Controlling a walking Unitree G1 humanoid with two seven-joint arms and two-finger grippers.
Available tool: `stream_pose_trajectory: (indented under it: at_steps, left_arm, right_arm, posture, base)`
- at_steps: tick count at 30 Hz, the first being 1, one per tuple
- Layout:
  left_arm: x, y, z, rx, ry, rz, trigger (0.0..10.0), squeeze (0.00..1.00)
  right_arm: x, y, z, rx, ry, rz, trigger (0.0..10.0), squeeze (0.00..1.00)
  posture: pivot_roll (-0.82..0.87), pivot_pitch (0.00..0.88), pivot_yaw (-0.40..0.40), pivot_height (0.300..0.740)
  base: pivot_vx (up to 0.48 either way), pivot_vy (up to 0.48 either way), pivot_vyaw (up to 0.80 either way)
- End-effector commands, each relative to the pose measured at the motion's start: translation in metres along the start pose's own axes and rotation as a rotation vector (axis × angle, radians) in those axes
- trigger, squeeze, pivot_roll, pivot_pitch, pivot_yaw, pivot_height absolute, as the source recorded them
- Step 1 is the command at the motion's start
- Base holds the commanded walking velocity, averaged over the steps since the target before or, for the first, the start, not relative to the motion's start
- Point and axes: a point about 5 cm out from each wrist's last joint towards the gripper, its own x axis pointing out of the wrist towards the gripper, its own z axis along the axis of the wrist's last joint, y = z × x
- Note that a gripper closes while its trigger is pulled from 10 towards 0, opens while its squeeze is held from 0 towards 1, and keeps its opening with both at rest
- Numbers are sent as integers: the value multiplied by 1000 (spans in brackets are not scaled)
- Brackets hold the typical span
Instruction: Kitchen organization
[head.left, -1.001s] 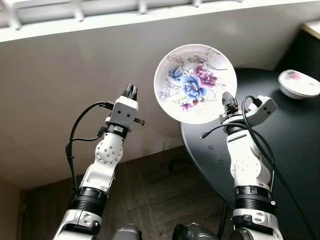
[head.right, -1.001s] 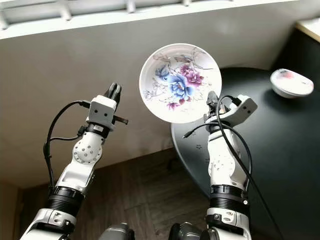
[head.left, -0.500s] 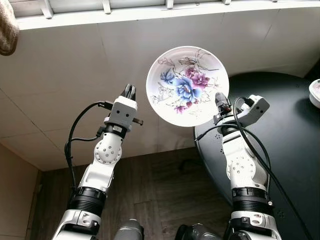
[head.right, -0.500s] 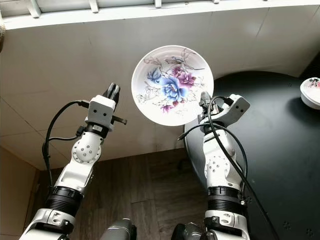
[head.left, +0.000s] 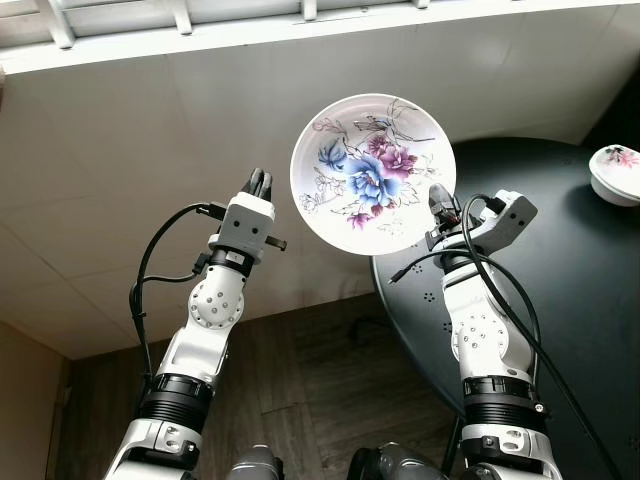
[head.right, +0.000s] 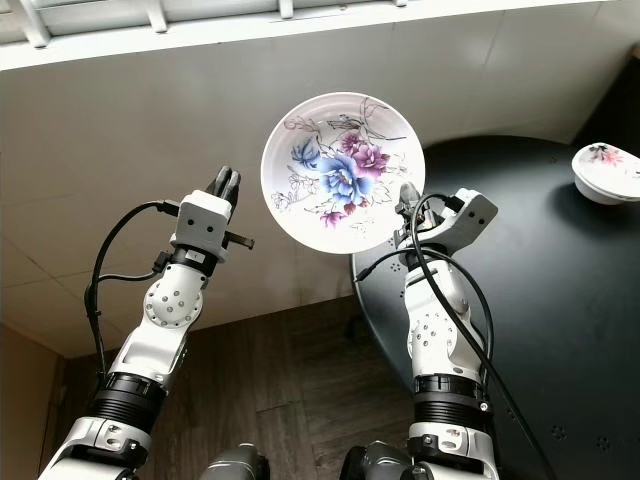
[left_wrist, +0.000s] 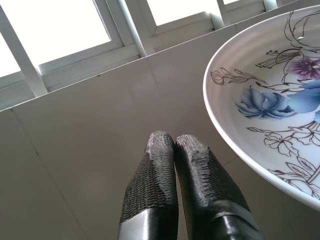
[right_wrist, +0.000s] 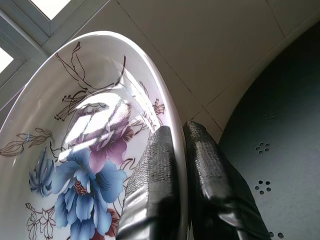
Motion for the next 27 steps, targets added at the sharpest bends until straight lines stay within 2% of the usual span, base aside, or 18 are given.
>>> stream_pose_trajectory:
  at_steps: [1, 9, 20, 22, 27]
  left_arm:
    - [1, 0, -2, 6, 14, -4, 10000, 0]
    - [0, 0, -2, 7, 14, -6, 10000, 0]
    - [0, 0, -3, 8, 17, -6, 10000, 0]
    - [0, -1, -3, 8, 17, -7, 10000, 0]
    - [0, -1, -3, 7, 17, -7, 10000, 0]
  right_arm:
    - [-1, 6, 5, -2, -33, 26, 0, 0]
    - [-1, 5, 6, 11, -44, 16, 0, 0]
    - [-1, 4, 8, 15, -55, 9, 0, 0]
    - [-1, 6, 6, -26, -43, 30, 0, 0]
    - [-1, 7, 5, -21, -40, 28, 0, 0]
  posture:
    - [151, 0, -17, 740]
    - [151, 0, -15, 740]
    - [152, 0, -16, 740]
    - [151, 0, -16, 740]
    - [151, 0, -17, 740]
  base:
    - [0, 0, 800]
    - [0, 0, 800]
    - [0, 0, 42]
    - [0, 0, 800]
    - [0, 0, 800]
